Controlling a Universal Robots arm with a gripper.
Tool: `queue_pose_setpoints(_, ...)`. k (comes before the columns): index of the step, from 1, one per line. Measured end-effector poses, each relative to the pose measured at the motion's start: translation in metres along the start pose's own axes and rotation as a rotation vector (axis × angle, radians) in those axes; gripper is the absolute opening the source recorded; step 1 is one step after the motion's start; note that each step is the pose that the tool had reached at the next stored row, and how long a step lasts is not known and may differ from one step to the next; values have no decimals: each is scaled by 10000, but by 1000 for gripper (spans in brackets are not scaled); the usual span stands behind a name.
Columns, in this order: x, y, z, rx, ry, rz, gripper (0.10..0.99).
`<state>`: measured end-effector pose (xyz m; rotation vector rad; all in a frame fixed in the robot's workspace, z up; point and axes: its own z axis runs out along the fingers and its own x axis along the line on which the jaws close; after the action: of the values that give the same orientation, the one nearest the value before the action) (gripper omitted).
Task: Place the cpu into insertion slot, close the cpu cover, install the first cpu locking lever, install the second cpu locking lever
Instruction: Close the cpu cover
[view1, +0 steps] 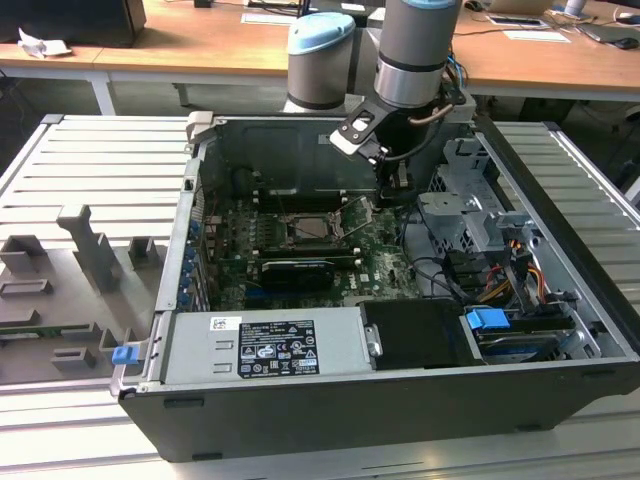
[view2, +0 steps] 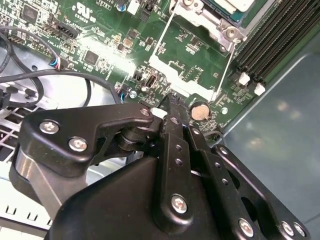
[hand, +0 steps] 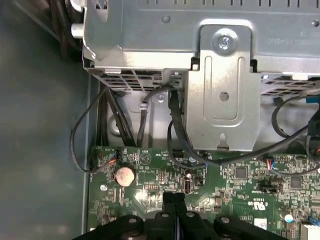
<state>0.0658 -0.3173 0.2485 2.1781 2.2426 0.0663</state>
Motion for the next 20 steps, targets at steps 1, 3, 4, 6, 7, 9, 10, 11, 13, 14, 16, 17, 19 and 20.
queue_pose_setpoints(1, 1, 0, 13, 0, 0, 0, 106)
queue_pose_setpoints(3, 1, 0, 21, 17, -3, -1, 106)
queue_pose_setpoints(4, 1, 0, 22, 191, 4, 2, 106)
queue_pose_setpoints(6, 3, 0, 23, 611, 19, 10, 106)
queue_pose_setpoints(7, 3, 0, 22, 675, 19, 11, 106)
queue_pose_setpoints(9, 2, -8, 21, 697, 19, 15, 106)
queue_pose_setpoints(10, 3, -25, 21, 698, 21, 12, 106)
queue_pose_setpoints(11, 4, -57, 19, 698, 20, 12, 106)
queue_pose_setpoints(13, 6, -106, 18, 697, 20, 11, 106)
queue_pose_setpoints(14, 6, -135, 16, 693, 20, 10, 106)
queue_pose_setpoints(16, 8, -204, 13, 660, 17, 8, 106)
queue_pose_setpoints(17, 9, -232, 12, 645, 17, 7, 106)
queue_pose_setpoints(19, 11, -288, 11, 610, 16, 7, 106)
queue_pose_setpoints(20, 12, -317, 10, 591, 14, 7, 106)
